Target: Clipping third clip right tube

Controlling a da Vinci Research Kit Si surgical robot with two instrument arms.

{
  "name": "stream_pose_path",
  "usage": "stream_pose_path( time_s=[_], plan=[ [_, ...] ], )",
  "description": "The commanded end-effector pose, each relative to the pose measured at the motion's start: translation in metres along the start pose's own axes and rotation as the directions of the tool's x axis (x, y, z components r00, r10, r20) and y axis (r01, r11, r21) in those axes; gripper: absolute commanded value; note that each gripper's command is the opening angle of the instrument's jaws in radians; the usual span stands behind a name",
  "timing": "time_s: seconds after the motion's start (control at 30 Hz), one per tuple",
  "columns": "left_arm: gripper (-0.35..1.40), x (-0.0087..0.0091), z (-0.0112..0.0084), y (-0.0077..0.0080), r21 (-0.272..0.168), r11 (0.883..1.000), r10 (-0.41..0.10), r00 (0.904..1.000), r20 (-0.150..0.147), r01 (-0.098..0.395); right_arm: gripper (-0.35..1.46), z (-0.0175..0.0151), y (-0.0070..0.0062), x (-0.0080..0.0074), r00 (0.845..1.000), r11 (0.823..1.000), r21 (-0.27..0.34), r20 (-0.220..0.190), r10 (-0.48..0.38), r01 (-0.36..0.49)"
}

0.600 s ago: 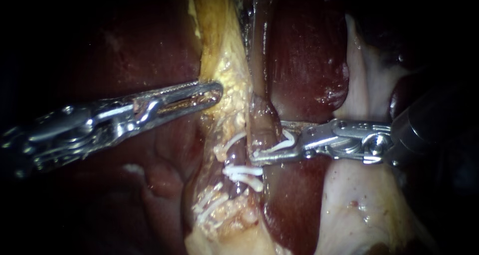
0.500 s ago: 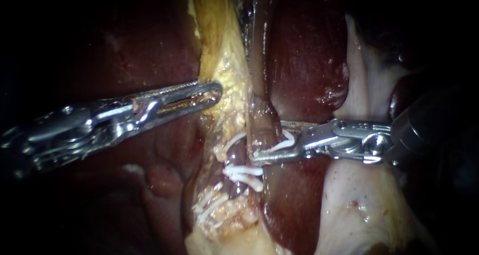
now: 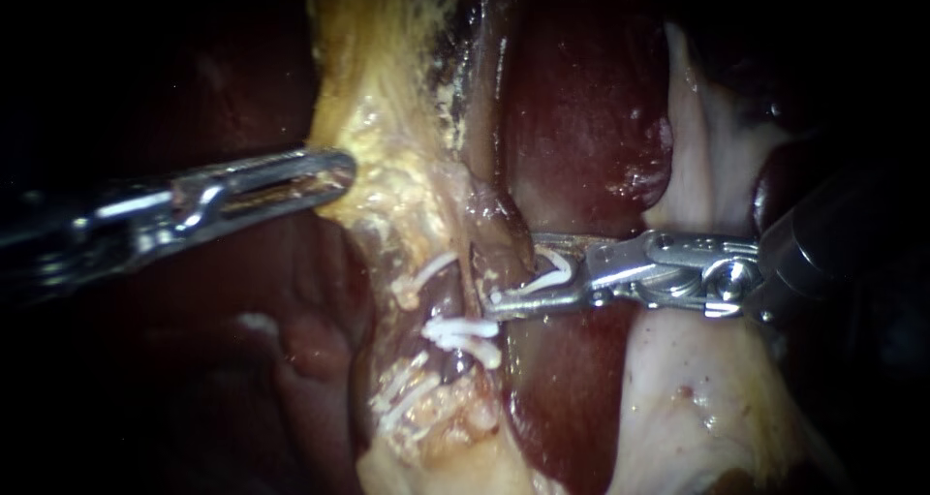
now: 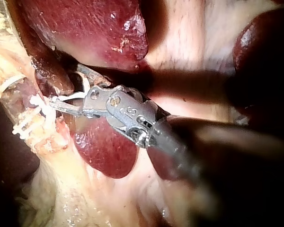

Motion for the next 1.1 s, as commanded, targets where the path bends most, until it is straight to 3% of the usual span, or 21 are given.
stream_pose_path(
  time_s=[0.03,0.23,0.43,0.53,0.63,0.73,0.83,0.97,1.1],
  plan=[
    [-0.35,-0.0003,-0.0004,0.0000,-0.003,1.000,-0.005,1.0000,0.007,0.005,0.60,0.0000,0.0000,0.0001,1.000,1.000,0.000,0.000,0.000,0.000],
    [-0.35,-0.0006,-0.0011,-0.0005,-0.003,1.000,-0.012,0.9998,0.015,0.012,0.60,-0.0024,-0.0002,0.0011,1.000,1.000,-0.003,0.000,0.007,-0.007],
    [-0.35,-0.0004,-0.0013,-0.0003,-0.002,1.000,-0.011,0.9998,0.015,0.011,0.60,-0.0106,-0.0011,0.0045,0.999,0.999,-0.021,-0.018,0.033,-0.033],
    [-0.35,-0.0004,-0.0013,0.0000,-0.005,1.000,-0.011,0.9998,0.016,0.011,0.60,-0.0138,-0.0021,0.0073,0.995,0.997,-0.027,-0.070,0.073,-0.075],
    [-0.35,-0.0004,-0.0012,0.0002,-0.006,1.000,-0.011,0.9998,0.016,0.012,0.60,-0.0147,-0.0037,0.0095,0.987,0.995,0.007,-0.124,0.099,-0.099],
    [-0.35,-0.0004,-0.0012,0.0003,-0.008,1.000,-0.012,0.9998,0.017,0.012,0.60,-0.0133,-0.0055,0.0106,0.985,0.994,0.038,-0.136,0.102,-0.098],
    [-0.35,-0.0004,-0.0012,0.0002,-0.008,1.000,-0.013,0.9998,0.017,0.013,0.60,-0.0113,-0.0064,0.0108,0.984,0.994,0.062,-0.148,0.100,-0.092],
    [-0.35,-0.0004,-0.0012,0.0002,-0.010,1.000,-0.013,0.9998,0.018,0.013,0.60,-0.0066,-0.0070,0.0094,0.980,0.988,0.105,-0.151,0.130,-0.115],
    [-0.35,-0.0004,-0.0013,0.0002,-0.011,1.000,-0.014,0.9997,0.018,0.014,0.60,-0.0028,-0.0064,0.0073,0.976,0.981,0.124,-0.141,0.165,-0.147]
  ],
)
